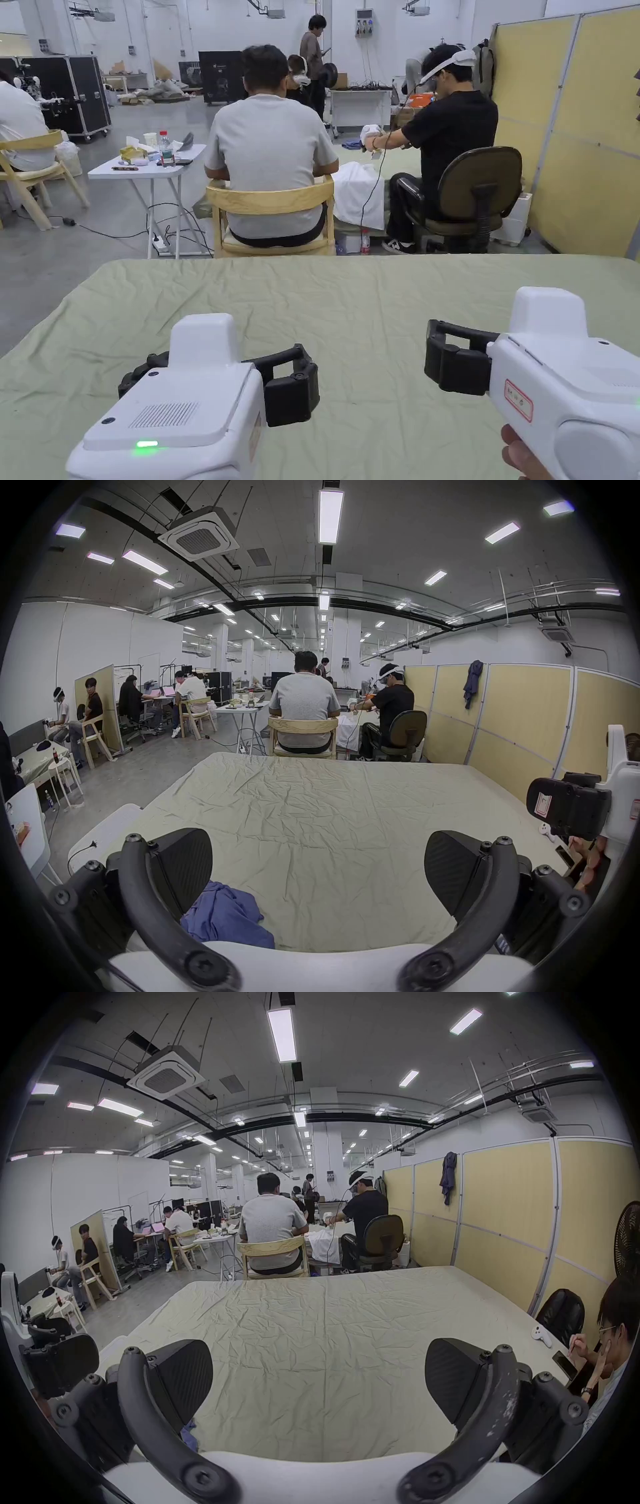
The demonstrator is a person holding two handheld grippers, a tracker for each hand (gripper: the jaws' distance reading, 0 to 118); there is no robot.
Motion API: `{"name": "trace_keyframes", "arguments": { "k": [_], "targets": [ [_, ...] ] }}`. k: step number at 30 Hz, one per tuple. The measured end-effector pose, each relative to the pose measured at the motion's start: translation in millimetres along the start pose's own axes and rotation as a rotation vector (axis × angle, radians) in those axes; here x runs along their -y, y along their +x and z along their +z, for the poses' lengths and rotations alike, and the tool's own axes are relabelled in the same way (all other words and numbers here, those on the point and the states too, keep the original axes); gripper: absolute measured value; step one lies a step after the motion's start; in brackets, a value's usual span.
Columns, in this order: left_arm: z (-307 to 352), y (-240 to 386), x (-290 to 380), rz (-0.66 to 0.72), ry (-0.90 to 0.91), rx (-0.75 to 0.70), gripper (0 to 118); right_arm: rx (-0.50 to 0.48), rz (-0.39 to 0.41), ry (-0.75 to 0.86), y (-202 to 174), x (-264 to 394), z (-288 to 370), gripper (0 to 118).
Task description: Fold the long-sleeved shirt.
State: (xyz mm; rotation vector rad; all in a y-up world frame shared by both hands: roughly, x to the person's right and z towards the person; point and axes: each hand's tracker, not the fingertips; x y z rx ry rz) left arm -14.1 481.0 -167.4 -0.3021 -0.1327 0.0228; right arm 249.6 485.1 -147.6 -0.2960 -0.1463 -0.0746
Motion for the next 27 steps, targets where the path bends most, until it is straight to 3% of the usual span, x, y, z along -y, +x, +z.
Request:
{"name": "trace_keyframes", "arguments": {
  "k": [27],
  "targets": [
    [-2.3, 2.8, -1.7, -0.016, -0.01, 0.008, 118, -0.001, 0.004, 0.003, 0.8, -2.6, 0.5, 118]
  ]
}}
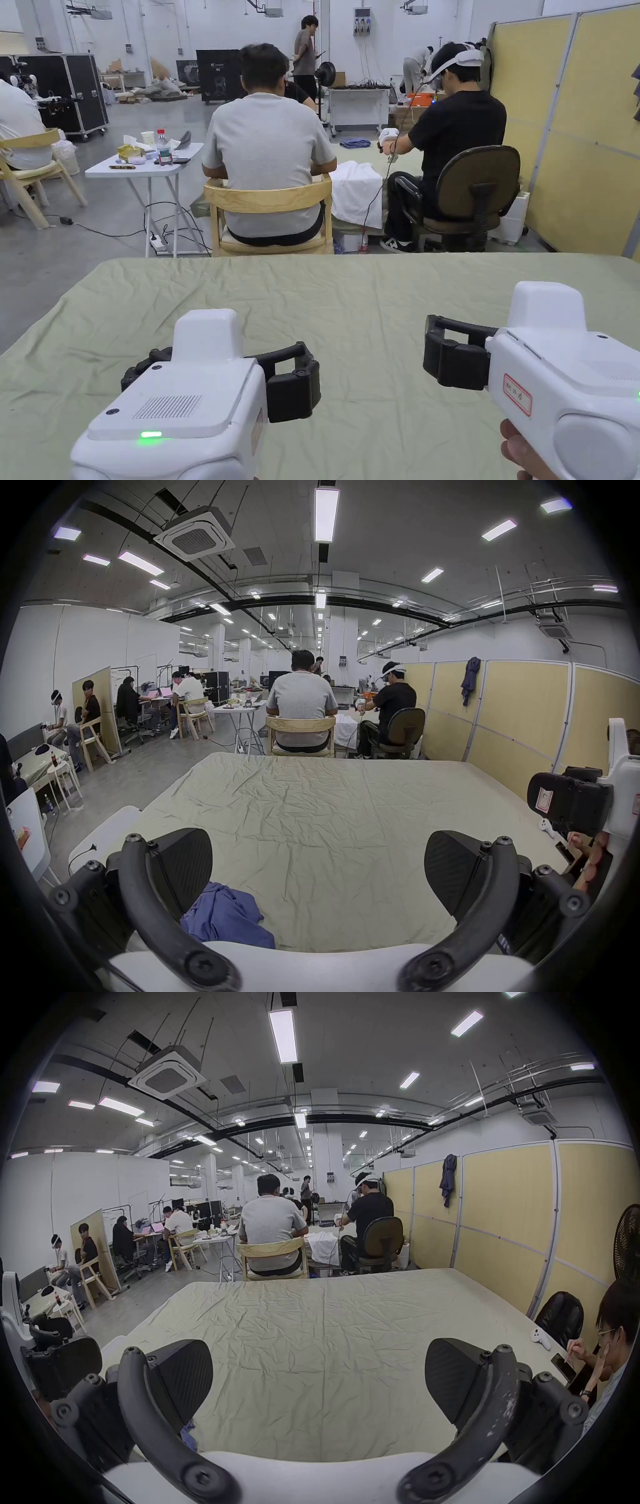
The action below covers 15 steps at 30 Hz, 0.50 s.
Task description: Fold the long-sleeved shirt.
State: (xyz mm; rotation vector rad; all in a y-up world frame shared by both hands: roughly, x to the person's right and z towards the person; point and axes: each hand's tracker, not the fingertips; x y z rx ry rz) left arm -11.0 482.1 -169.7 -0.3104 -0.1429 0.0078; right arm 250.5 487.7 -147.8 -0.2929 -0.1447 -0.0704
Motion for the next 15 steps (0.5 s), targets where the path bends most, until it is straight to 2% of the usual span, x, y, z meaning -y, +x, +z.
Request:
{"name": "trace_keyframes", "arguments": {
  "k": [15],
  "targets": [
    [-4.4, -0.1, 4.2, -0.004, -0.014, 0.0, 118, 0.01, -0.007, -0.003, 1.8, 1.7, -1.0, 118]
  ]
}}
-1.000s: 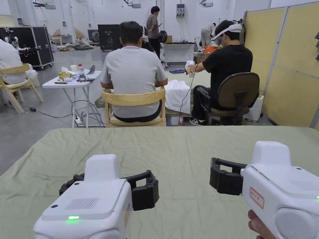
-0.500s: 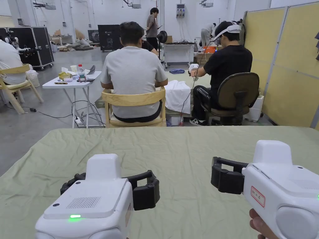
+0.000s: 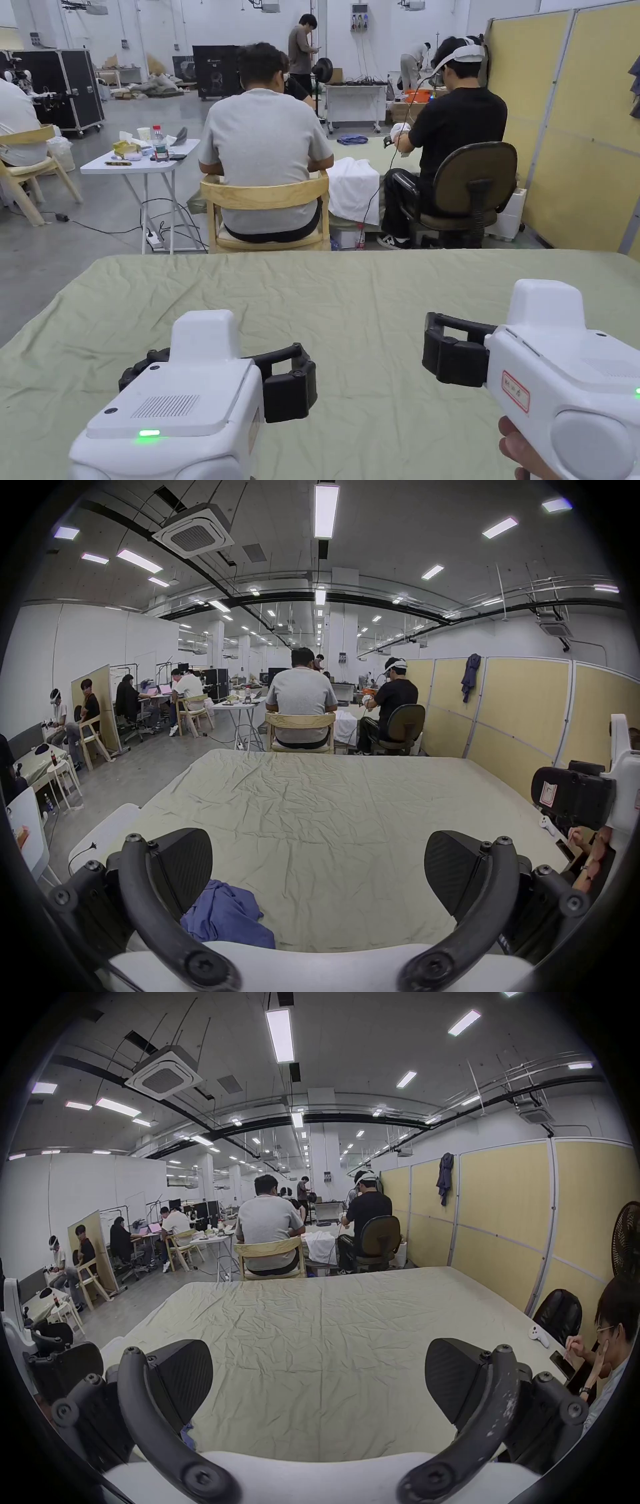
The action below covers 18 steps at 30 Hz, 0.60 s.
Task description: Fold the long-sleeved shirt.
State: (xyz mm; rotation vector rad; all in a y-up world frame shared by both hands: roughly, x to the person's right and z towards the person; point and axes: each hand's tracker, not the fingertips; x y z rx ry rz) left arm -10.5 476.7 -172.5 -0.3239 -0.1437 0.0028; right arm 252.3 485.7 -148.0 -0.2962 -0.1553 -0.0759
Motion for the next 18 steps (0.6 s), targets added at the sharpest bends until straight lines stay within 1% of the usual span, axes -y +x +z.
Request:
{"name": "trace_keyframes", "arguments": {
  "k": [18],
  "targets": [
    [-3.3, -0.3, 4.1, -0.009, -0.016, 0.0, 118, 0.003, 0.003, -0.011, -0.3, 4.0, -3.3, 118]
  ]
}}
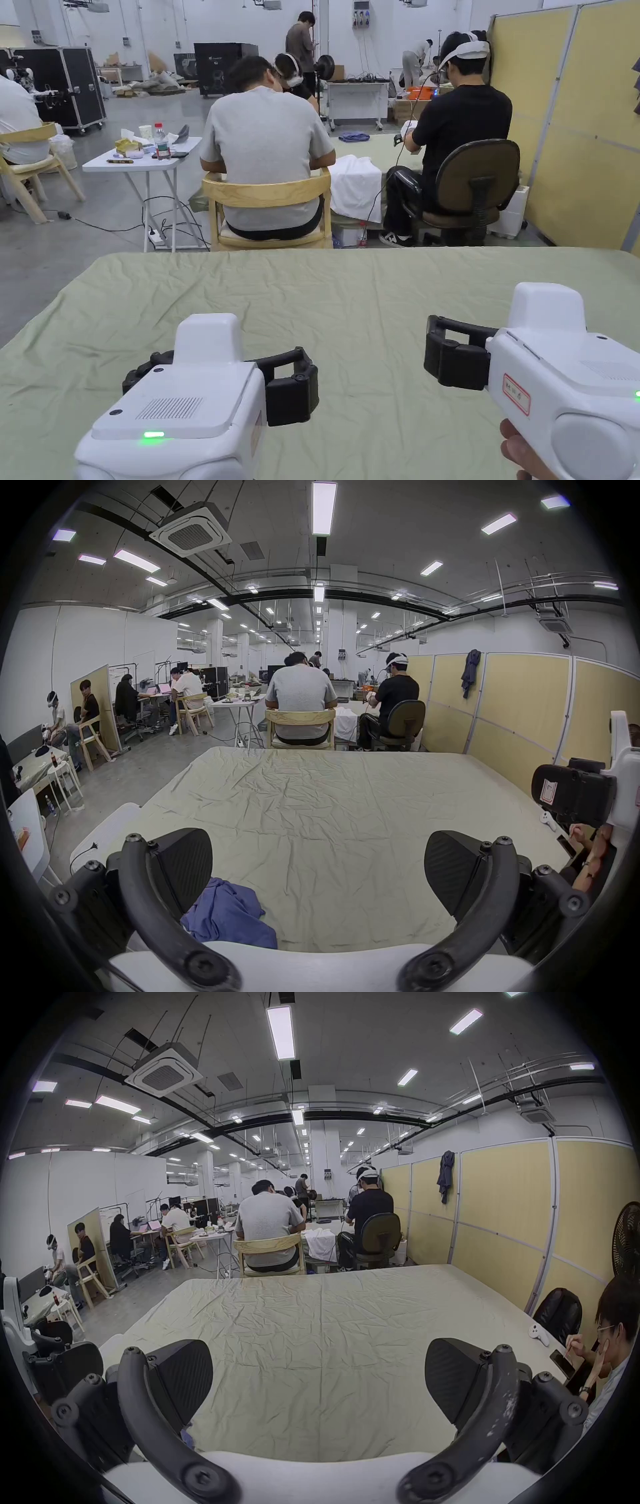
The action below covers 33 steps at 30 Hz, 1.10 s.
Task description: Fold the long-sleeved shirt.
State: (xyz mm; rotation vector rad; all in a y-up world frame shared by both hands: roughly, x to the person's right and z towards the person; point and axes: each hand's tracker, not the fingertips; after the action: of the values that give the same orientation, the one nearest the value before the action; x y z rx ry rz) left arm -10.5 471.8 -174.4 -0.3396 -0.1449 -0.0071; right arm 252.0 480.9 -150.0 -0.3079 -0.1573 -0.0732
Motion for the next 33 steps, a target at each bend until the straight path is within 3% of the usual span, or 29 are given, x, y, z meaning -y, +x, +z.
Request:
{"name": "trace_keyframes", "arguments": {
  "k": [33],
  "targets": [
    [-0.5, 1.7, -1.0, -0.015, -0.001, -0.001, 118, -0.004, 0.007, -0.01, -1.8, -0.2, -2.6, 118]
  ]
}}
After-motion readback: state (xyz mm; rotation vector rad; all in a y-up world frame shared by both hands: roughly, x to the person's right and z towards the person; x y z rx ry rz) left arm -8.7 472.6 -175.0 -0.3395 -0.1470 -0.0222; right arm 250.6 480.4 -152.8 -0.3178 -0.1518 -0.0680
